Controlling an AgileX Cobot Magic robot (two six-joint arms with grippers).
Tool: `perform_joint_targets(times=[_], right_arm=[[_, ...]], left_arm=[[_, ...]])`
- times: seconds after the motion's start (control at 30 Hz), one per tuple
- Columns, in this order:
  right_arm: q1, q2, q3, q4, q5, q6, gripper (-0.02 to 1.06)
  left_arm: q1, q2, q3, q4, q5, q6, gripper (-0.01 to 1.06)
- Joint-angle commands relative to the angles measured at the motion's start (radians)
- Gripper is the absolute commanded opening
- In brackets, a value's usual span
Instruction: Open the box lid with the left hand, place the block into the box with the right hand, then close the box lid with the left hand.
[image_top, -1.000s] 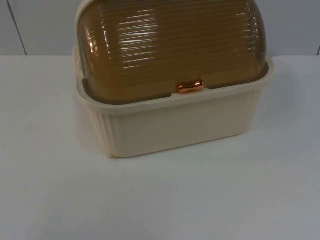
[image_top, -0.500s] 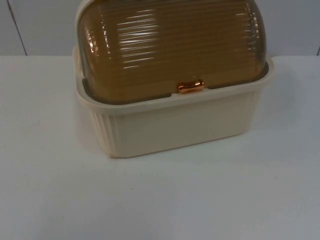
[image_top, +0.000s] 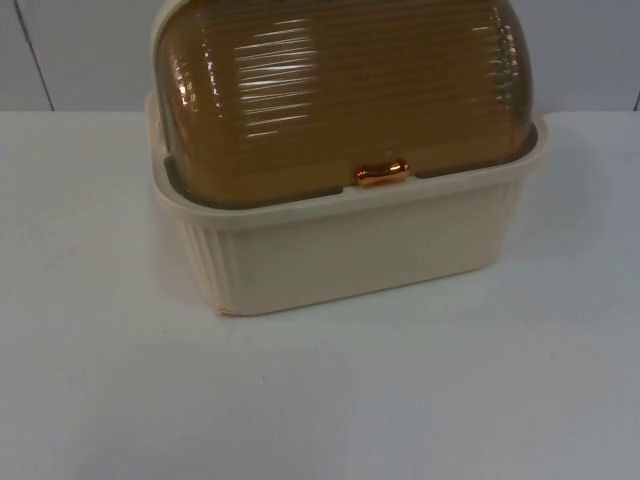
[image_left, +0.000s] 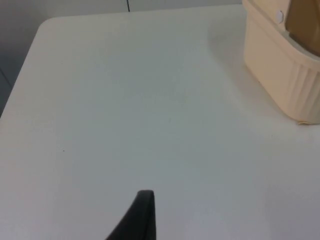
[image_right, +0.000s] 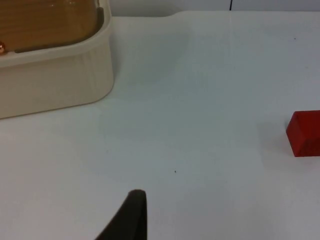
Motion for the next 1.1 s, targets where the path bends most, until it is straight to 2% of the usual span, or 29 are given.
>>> perform_joint_targets(times=[0.0, 0.07, 0.1, 0.2, 0.3, 0.33, 0.37, 0.47, 0.5, 0.63, 0.73, 0.9, 1.07], right_arm=[[0.004, 0.042, -0.026, 0.000, -0.028, -0.004, 1.05], [0.004, 0.100, -0.072, 0.000, -0.078, -0.004, 1.05], [0.004, 0.100, -0.072, 0.000, -0.078, -0.004, 1.05], [0.004, 0.220, -0.157, -0.008, -0.163, -0.001, 1.05], [0.004, 0.357, -0.240, -0.031, -0.238, 0.025, 1.05], [0.004, 0.357, -0.240, -0.031, -0.238, 0.025, 1.05], [0.004, 0.402, -0.264, -0.040, -0.283, 0.027, 1.05], [0.004, 0.529, -0.341, -0.082, -0.377, 0.091, 1.05], [0.004, 0.529, -0.341, -0.082, -0.377, 0.091, 1.05], [0.004, 0.715, -0.475, -0.109, -0.381, 0.097, 1.05], [0.004, 0.776, -0.527, -0.113, -0.377, 0.097, 1.05], [0.004, 0.844, -0.592, -0.134, -0.379, 0.097, 1.05], [0.004, 0.880, -0.611, -0.206, -0.377, 0.108, 1.05]], left_arm=[[-0.003, 0.034, -0.016, 0.011, -0.030, -0.007, 1.01], [-0.003, 0.104, -0.058, 0.011, -0.084, -0.013, 1.01], [-0.003, 0.104, -0.058, 0.011, -0.084, -0.013, 1.01], [-0.003, 0.233, -0.130, 0.011, -0.219, -0.051, 1.01], [-0.003, 0.382, -0.216, 0.014, -0.299, -0.053, 1.01], [-0.003, 0.382, -0.216, 0.014, -0.299, -0.053, 1.01], [-0.003, 0.432, -0.244, 0.020, -0.329, -0.053, 1.01], [-0.003, 0.566, -0.310, 0.029, -0.446, -0.053, 1.01], [-0.003, 0.566, -0.310, 0.029, -0.446, -0.053, 1.01], [-0.003, 0.731, -0.400, 0.033, -0.560, -0.053, 1.01], [-0.003, 0.795, -0.428, 0.036, -0.603, -0.053, 1.01], [-0.003, 0.893, -0.473, 0.036, -0.620, -0.053, 1.01], [-0.007, 0.954, -0.482, 0.036, -0.646, -0.053, 1.01]])
